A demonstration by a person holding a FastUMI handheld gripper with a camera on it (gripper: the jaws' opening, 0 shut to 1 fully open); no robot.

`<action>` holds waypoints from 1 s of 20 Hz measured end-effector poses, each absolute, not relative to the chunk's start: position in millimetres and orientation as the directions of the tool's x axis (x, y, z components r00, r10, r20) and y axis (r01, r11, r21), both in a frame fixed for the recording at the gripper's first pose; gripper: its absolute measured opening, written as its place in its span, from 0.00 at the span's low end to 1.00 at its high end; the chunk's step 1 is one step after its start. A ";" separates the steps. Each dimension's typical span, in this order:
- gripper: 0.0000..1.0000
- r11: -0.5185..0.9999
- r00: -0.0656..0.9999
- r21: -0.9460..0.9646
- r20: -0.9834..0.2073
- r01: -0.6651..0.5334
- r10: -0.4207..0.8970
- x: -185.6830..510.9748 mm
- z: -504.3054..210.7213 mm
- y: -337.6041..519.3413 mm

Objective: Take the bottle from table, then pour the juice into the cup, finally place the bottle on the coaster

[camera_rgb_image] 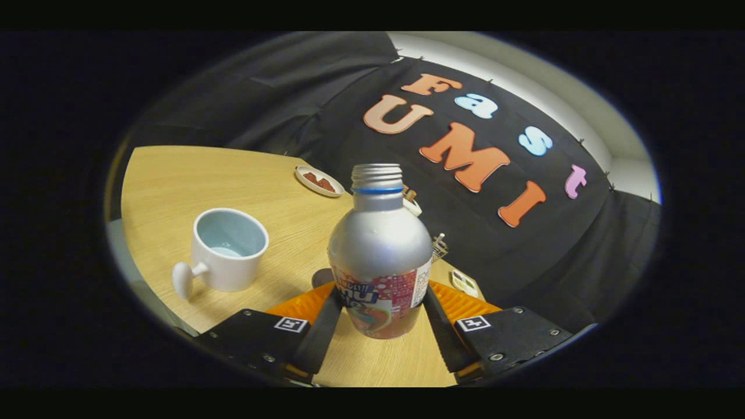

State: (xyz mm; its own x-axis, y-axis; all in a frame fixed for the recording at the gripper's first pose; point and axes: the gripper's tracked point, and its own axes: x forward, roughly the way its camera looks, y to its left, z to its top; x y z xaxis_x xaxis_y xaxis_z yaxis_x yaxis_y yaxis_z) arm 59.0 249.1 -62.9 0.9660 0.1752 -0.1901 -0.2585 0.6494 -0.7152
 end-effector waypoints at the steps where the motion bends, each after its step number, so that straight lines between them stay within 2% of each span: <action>1: 0.78 0.620 0.968 -0.744 -0.183 -0.250 0.171 60.5 -62.0 252.0; 12: 0.78 0.227 0.979 -0.963 -0.111 -0.149 0.171 54.6 -56.5 270.5; 20: 0.78 0.127 0.973 -0.980 -0.126 -0.152 0.192 53.1 -59.0 274.8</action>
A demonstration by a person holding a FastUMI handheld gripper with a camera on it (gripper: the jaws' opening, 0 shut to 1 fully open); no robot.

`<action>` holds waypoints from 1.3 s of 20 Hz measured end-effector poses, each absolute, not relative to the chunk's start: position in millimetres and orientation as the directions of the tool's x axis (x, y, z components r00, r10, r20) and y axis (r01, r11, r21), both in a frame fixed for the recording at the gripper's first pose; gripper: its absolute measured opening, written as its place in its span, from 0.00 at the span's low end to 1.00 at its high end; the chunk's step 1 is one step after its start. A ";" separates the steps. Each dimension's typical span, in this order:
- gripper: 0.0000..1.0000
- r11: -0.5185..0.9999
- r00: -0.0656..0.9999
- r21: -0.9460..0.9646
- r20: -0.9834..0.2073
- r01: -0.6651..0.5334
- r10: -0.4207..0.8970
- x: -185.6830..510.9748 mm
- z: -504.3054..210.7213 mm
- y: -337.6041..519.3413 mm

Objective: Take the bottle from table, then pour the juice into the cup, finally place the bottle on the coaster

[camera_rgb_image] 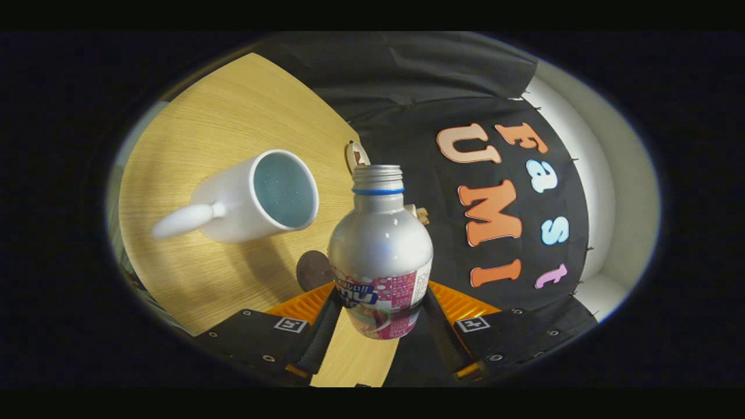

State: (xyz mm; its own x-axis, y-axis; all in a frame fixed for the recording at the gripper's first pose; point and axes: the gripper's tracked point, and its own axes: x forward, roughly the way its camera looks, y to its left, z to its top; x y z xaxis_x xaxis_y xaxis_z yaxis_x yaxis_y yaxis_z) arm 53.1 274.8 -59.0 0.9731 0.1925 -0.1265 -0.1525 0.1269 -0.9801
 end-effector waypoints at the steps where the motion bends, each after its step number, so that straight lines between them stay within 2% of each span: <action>1: 0.78 0.107 0.974 -0.984 -0.120 -0.143 0.193 53.5 -57.8 274.2; 26: 0.77 -0.225 0.974 -0.973 -0.096 -0.049 0.204 67.0 -46.1 267.4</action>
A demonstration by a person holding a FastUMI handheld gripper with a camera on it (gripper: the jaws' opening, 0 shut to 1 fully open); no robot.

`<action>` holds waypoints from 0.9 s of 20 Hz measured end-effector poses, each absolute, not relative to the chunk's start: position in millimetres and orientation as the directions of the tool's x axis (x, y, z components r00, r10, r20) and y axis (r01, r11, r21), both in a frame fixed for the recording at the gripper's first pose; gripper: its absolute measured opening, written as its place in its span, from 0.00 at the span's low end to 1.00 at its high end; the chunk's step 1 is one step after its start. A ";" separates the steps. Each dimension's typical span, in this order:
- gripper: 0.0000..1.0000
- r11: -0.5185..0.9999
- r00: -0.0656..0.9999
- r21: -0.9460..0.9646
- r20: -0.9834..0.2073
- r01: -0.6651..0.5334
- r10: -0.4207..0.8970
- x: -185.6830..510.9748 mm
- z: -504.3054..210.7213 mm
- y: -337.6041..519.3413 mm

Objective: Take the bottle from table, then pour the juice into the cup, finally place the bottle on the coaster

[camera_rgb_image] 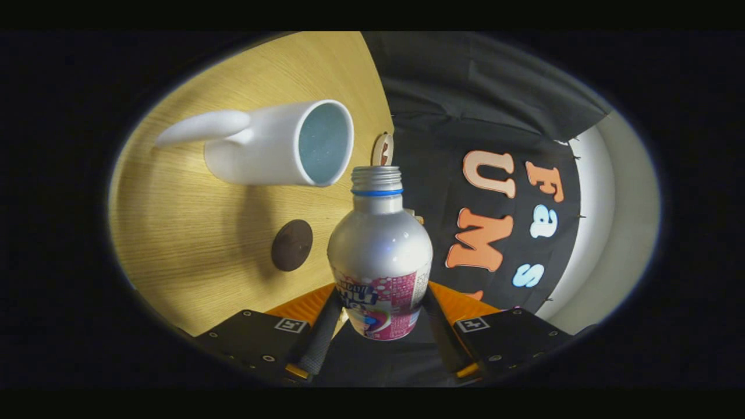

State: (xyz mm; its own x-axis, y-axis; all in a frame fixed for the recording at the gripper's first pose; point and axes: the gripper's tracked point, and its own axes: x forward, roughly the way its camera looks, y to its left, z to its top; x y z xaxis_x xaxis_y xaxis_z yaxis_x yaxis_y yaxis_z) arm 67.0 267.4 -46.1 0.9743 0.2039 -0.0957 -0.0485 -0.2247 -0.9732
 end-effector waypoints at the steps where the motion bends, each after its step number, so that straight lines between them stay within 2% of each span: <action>1: 0.78 -0.230 0.974 -0.972 -0.098 -0.050 0.203 67.8 -46.1 268.2; 9: 0.77 -0.312 0.971 -0.949 -0.114 -0.043 0.212 66.1 -42.4 274.5; 18: 0.77 -0.337 0.966 -0.941 -0.120 -0.037 0.229 66.2 -46.1 283.9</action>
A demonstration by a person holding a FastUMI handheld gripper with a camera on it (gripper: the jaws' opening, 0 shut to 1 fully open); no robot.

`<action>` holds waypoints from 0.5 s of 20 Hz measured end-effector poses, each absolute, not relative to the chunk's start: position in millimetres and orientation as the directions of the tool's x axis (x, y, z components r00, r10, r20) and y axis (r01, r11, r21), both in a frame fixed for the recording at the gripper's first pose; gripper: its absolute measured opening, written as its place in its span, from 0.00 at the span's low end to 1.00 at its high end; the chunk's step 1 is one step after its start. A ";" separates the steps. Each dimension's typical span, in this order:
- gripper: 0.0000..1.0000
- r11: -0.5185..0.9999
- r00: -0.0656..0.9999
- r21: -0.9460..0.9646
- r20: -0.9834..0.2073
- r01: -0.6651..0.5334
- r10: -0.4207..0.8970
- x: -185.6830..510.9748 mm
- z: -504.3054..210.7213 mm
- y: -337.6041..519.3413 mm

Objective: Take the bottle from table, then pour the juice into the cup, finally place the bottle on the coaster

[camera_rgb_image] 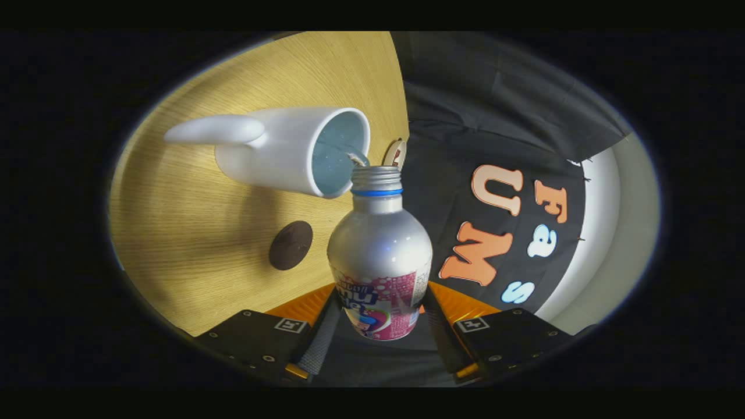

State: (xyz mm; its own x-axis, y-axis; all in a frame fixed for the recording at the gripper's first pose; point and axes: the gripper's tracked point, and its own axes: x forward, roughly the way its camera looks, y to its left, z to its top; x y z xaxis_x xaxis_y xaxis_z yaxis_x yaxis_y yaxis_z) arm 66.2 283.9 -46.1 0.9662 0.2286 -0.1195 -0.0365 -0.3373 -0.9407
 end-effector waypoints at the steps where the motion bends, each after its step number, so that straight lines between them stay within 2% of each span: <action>1: 0.78 -0.340 0.966 -0.940 -0.121 -0.037 0.228 65.7 -46.4 284.3; 10: 0.77 -0.353 0.968 -0.934 -0.129 -0.046 0.215 68.6 -46.5 280.3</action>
